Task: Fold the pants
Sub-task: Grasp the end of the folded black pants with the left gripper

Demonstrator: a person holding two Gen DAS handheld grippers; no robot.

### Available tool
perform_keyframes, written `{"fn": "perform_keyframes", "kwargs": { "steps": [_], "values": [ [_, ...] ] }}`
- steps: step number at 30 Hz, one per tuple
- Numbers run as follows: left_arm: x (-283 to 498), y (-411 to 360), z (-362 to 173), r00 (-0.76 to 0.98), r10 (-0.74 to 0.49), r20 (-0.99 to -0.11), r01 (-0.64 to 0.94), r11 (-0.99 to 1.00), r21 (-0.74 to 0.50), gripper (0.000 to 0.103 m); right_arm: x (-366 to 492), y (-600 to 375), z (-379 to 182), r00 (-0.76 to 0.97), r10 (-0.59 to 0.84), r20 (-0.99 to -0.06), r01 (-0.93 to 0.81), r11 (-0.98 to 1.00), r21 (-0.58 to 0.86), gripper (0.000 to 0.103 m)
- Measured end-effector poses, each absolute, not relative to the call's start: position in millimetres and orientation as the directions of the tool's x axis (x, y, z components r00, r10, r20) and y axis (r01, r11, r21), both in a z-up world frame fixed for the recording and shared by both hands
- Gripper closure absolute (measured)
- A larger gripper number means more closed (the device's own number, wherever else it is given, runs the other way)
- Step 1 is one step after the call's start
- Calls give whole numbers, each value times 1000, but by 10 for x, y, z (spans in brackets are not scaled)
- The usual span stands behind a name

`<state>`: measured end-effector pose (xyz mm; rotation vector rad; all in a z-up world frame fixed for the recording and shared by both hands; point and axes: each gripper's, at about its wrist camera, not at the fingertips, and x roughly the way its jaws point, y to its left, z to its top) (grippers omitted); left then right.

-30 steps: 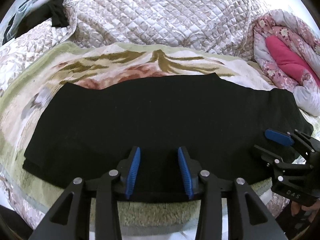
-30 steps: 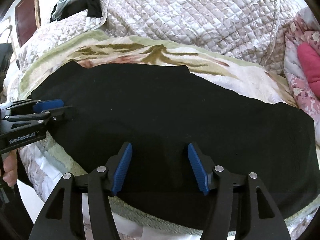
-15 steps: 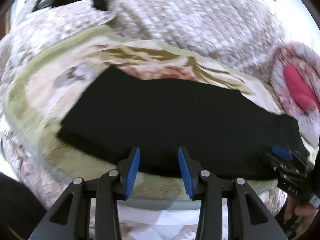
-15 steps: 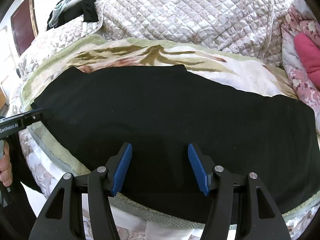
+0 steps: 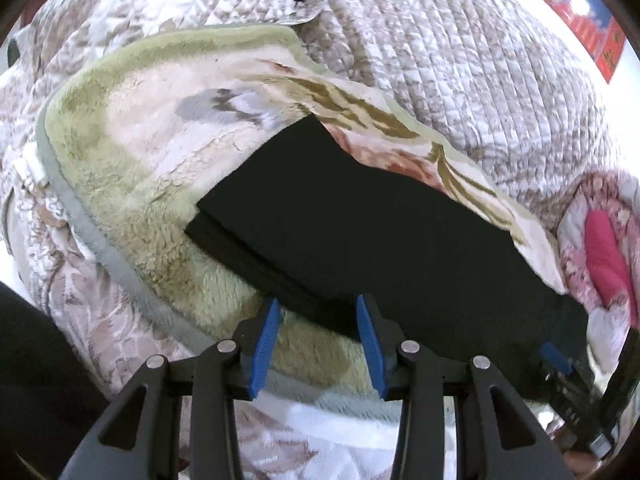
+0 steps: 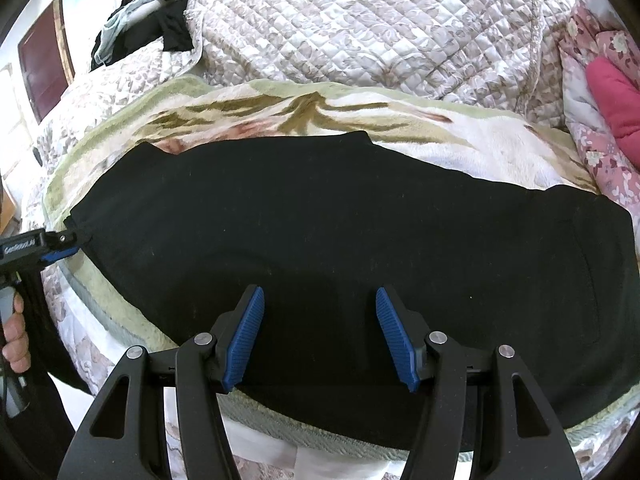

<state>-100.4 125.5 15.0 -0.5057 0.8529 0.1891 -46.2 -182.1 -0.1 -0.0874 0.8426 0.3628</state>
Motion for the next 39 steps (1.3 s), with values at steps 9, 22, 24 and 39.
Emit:
{"fn": "perform_keyframes", "kwargs": {
  "steps": [9,22,24,39],
  "values": [
    [-768,1391,124,672,-11,-740,-411,826,-385,62,-417,-1811,21,610,296,-735,-323,940,111,44],
    [-462,1221,443,700,-41,-713,-285,899,-332,97,-375,-2027,109,645,284,-709,-226,958,178,44],
    [-378,1060,593,721,-83,-688,-200,926,-321,97,-364,-2097,142,658,279,-699,-200,960,194,44],
    [-146,-753,331,491,-458,-741,371,880,-298,97,-354,-2918,290,728,213,-652,46,933,357,44]
  ]
}}
